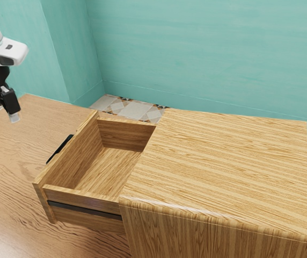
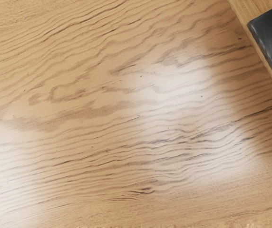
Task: Push the drawer handle with one arm to close the drawer
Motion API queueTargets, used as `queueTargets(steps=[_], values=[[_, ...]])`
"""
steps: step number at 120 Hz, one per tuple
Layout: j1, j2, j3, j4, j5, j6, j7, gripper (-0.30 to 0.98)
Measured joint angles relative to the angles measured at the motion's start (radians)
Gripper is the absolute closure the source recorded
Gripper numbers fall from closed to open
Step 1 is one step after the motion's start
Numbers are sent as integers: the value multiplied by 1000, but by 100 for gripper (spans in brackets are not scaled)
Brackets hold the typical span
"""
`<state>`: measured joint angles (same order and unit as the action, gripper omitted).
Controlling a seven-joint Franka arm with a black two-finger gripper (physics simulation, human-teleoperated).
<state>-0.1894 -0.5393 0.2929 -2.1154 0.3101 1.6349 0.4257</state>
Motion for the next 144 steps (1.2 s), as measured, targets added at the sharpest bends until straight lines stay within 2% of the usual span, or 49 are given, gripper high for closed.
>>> queueTargets(steps=[13, 26, 39, 64, 69, 85, 98, 117, 144], values=[[15, -17, 35, -64, 3, 62, 245, 2], [-6, -52, 87, -99, -51, 109, 507, 3], [-18, -59, 123, -116, -78, 142, 741, 3], [-92, -45, 198, -138, -92, 186, 1090, 3], [-98, -38, 211, -142, -94, 199, 1143, 7], [-106, -30, 236, -151, -99, 235, 1253, 42], [-108, -3, 257, -156, -125, 264, 1312, 59], [-101, 41, 266, -155, -189, 307, 1361, 71], [-97, 52, 272, -151, -248, 346, 1394, 77]])
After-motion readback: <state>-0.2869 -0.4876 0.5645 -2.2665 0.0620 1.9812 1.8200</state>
